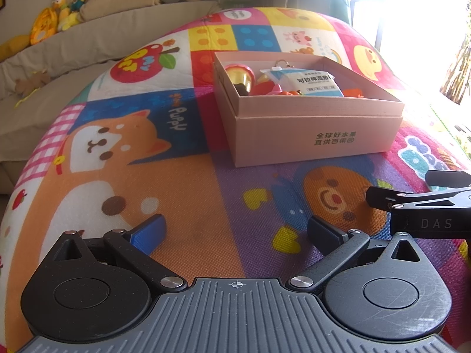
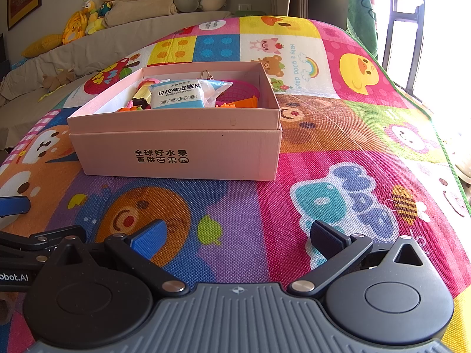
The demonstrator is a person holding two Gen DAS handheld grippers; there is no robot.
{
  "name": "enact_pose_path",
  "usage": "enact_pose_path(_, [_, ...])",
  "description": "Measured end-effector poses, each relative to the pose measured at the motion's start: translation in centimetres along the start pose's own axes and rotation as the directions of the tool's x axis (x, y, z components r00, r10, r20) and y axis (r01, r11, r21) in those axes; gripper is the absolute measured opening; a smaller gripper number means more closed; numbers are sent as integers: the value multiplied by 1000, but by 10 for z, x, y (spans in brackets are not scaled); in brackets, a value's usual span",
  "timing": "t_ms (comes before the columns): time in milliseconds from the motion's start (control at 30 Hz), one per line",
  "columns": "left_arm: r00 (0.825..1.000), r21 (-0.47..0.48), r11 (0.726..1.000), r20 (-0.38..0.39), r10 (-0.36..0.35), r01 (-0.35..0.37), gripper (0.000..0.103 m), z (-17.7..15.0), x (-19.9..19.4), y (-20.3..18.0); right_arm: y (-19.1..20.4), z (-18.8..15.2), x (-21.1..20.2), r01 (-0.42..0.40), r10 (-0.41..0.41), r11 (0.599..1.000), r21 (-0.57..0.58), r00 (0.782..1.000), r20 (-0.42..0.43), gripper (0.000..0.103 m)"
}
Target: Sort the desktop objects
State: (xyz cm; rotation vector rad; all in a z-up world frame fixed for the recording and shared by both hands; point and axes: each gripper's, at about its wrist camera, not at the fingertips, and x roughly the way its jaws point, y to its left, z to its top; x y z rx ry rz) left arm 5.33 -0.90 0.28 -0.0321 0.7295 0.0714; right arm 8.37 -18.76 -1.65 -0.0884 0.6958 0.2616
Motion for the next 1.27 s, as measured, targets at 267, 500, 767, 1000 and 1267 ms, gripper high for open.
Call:
enact_pose_path(267, [1000,9,1000,-1,8,-8,103,0,0,0,0,0,0,0,0,1000,0,1000,0,103])
enact_pose_path(500, [1000,4,1000,2,6,-6,103,0,0,0,0,0,0,0,0,1000,0,1000,0,103])
enact_pose_path(767, [1000,5,1000,2,7,-7,103,0,0,-1,0,0,1,0,0,1000,0,1000,0,103])
enact_pose_path(1000, [1000,6,1000,2,6,-6,103,0,0,0,0,0,0,0,0,1000,0,1000,0,103])
enact_pose_path(1267, [1000,9,1000,-2,-14,14,103,0,0,2,0,0,0,0,0,1000,0,1000,0,103])
